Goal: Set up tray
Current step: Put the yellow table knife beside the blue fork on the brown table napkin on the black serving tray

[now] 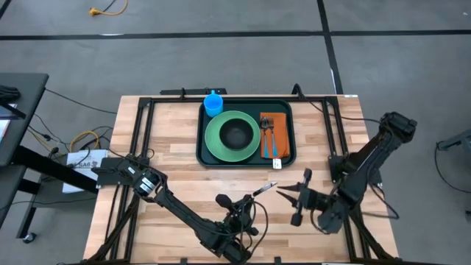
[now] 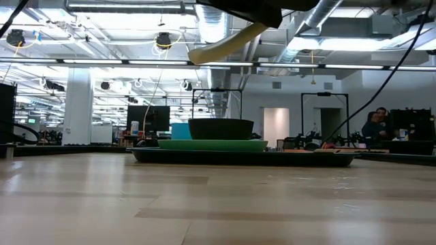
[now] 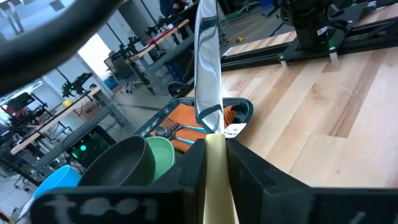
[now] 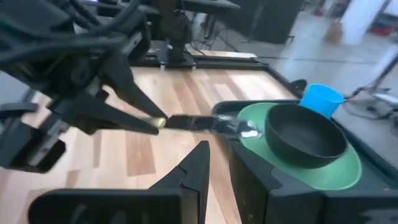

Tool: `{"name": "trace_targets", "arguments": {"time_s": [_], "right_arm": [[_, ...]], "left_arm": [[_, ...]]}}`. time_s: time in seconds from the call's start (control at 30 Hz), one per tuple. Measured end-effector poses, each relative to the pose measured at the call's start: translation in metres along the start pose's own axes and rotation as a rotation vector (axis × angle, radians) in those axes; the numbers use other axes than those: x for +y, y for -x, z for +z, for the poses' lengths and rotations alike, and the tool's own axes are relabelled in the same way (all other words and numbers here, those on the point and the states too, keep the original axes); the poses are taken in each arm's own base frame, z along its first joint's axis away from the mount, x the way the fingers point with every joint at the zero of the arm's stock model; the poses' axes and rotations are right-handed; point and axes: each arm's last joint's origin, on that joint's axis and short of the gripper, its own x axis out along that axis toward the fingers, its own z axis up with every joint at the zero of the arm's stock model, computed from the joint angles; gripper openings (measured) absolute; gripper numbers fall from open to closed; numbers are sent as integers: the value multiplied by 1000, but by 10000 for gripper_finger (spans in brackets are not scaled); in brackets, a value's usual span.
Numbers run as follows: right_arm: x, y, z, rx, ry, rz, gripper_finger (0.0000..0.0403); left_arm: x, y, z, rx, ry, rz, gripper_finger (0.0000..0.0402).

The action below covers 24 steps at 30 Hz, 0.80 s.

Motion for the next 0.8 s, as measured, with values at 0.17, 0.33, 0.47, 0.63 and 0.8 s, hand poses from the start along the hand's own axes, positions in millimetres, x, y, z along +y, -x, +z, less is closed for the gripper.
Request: {"name": "trace_targets", "arguments": {"time_s": [0.17, 0.33, 0.47, 0.63, 0.8], "right_arm": [[-18, -2, 16, 39, -56, 118, 58], [-34, -7, 25, 89, -112, 241, 89], [-42, -8, 24, 145, -97, 293, 136], [-45, -3, 13, 263, -44, 327, 185], [-47, 2, 5, 292, -55, 241, 211]], "left_arm": [[0, 0, 0, 0, 0, 0, 36], [0, 0, 0, 1, 0, -1, 36], [0, 0, 0, 2, 1, -2, 36], [0, 0, 0, 3, 0, -3, 36], [0, 0, 0, 3, -5, -3, 36]]}}
